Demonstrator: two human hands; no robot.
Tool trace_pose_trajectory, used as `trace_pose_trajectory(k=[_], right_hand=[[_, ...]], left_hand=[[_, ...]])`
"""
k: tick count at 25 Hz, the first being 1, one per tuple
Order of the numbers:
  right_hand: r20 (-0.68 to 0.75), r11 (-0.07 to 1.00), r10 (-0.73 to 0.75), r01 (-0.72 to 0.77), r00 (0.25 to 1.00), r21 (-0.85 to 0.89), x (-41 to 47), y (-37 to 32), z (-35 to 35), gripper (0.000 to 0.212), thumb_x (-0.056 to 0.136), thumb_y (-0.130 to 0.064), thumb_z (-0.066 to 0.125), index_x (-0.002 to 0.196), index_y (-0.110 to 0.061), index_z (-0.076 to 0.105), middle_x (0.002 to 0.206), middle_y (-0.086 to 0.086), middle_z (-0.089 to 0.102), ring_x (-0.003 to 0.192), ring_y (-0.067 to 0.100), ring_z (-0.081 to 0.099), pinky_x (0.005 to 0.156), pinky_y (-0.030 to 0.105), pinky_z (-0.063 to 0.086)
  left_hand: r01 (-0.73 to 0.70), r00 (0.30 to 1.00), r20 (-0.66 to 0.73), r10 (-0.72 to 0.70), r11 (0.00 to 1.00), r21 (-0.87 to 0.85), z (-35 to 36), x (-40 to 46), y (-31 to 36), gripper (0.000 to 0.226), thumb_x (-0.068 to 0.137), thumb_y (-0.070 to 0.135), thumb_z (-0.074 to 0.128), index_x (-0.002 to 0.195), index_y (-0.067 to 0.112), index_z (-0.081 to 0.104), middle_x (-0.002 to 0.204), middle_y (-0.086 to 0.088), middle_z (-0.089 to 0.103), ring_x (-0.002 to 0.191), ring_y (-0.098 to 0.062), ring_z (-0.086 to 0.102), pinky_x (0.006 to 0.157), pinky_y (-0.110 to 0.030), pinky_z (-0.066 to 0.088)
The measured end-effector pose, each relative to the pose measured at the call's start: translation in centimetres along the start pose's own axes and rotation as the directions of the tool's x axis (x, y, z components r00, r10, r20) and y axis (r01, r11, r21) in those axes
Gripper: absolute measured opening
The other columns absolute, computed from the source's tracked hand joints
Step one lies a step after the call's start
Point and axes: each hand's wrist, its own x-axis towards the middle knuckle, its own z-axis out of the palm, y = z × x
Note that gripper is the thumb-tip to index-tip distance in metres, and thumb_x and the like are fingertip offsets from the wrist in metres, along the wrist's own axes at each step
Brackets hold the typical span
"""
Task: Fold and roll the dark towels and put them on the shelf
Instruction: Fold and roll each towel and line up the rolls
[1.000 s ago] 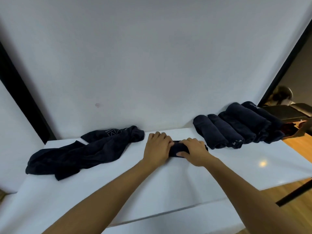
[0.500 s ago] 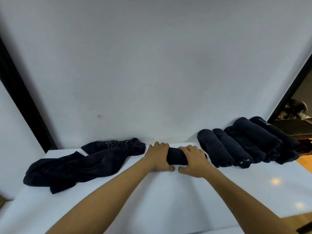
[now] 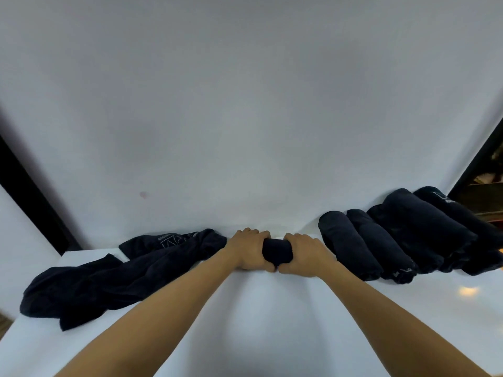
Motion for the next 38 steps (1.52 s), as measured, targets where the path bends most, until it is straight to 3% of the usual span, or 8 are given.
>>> trace_pose_trajectory(k=[7,11,18,22,27,30,33,38], right_hand=[[-0.019,0.999,0.02,-0.019,1.0,0.046,-0.1,-0.4,-0.3,0.054,0.065,-0.066,0.063,0.101,-0.027,0.051,0.091,-0.01,0.062,0.081,0.013,0.059,0.071,0.027,0.041],[-0.103,0.999,0.03,-0.028,0.994,0.026,-2.8,-0.8,-0.6,0.069,0.062,-0.057,0.064,0.12,-0.025,0.041,0.109,-0.008,0.052,0.1,0.017,0.052,0.083,0.032,0.042],[-0.156,0.988,0.074,-0.094,0.985,-0.125,-11.0,-2.2,1.4,0.058,0.077,-0.042,0.058,0.129,-0.022,0.042,0.115,0.002,0.05,0.103,0.025,0.049,0.084,0.037,0.041],[-0.222,0.984,0.162,-0.173,0.961,-0.032,-14.6,-2.2,-0.5,0.042,0.078,-0.041,0.063,0.112,-0.019,0.053,0.102,0.001,0.059,0.087,0.02,0.056,0.07,0.028,0.04],[-0.433,0.957,0.281,-0.281,0.856,0.066,-16.4,1.9,-5.5,0.046,0.076,-0.042,0.064,0.114,-0.021,0.049,0.095,-0.003,0.062,0.081,0.019,0.06,0.06,0.03,0.043],[-0.471,0.933,0.352,-0.347,0.809,0.102,-16.2,5.7,-8.0,0.049,0.079,-0.044,0.061,0.119,-0.021,0.048,0.098,-0.001,0.062,0.084,0.021,0.061,0.063,0.034,0.051],[-0.473,0.906,0.41,-0.406,0.78,0.117,-15.5,9.7,-9.1,0.05,0.081,-0.044,0.06,0.123,-0.02,0.048,0.103,0.001,0.058,0.092,0.021,0.059,0.066,0.033,0.049],[-0.477,0.898,0.405,-0.437,0.78,0.048,-13.5,15.5,-9.8,0.051,0.087,-0.044,0.059,0.129,-0.016,0.047,0.121,0.005,0.048,0.114,0.024,0.047,0.08,0.033,0.047]], left_hand=[[-0.01,0.997,-0.073,0.01,1.0,-0.008,0.1,-0.5,0.4,0.058,0.06,0.065,0.069,0.103,0.03,0.052,0.096,0.007,0.061,0.09,-0.016,0.055,0.08,-0.032,0.048],[-0.035,0.993,-0.115,0.034,0.999,-0.013,-1.0,-2.5,1.0,0.067,0.055,0.067,0.065,0.104,0.027,0.042,0.092,0.008,0.059,0.083,-0.014,0.055,0.073,-0.032,0.048],[-0.318,0.948,0.042,0.316,0.928,0.194,-1.2,-4.0,3.3,0.048,0.064,0.055,0.073,0.097,0.025,0.055,0.092,0.006,0.057,0.087,-0.015,0.05,0.077,-0.028,0.04],[-0.435,0.9,0.156,0.406,0.825,0.362,-3.4,-3.0,7.3,0.047,0.068,0.051,0.074,0.103,0.023,0.062,0.101,0.002,0.054,0.098,-0.017,0.043,0.083,-0.029,0.043],[-0.43,0.881,-0.04,0.471,0.835,0.343,-8.7,-0.4,13.9,0.043,0.072,0.035,0.073,0.108,0.023,0.053,0.096,0.003,0.054,0.087,-0.017,0.052,0.067,-0.027,0.038],[-0.48,0.794,-0.113,0.598,0.73,0.487,-9.9,3.6,17.8,0.041,0.074,0.039,0.071,0.109,0.023,0.058,0.104,0.003,0.057,0.098,-0.019,0.051,0.079,-0.029,0.039],[-0.436,0.769,-0.139,0.623,0.672,0.599,-9.6,7.7,21.2,0.049,0.077,0.037,0.069,0.123,0.026,0.056,0.12,0.003,0.056,0.109,-0.021,0.048,0.091,-0.033,0.039],[-0.365,0.827,-0.22,0.518,0.791,0.491,-6.8,12.8,24.8,0.051,0.088,0.016,0.055,0.138,0.025,0.048,0.134,-0.001,0.052,0.116,-0.024,0.047,0.089,-0.033,0.041]])
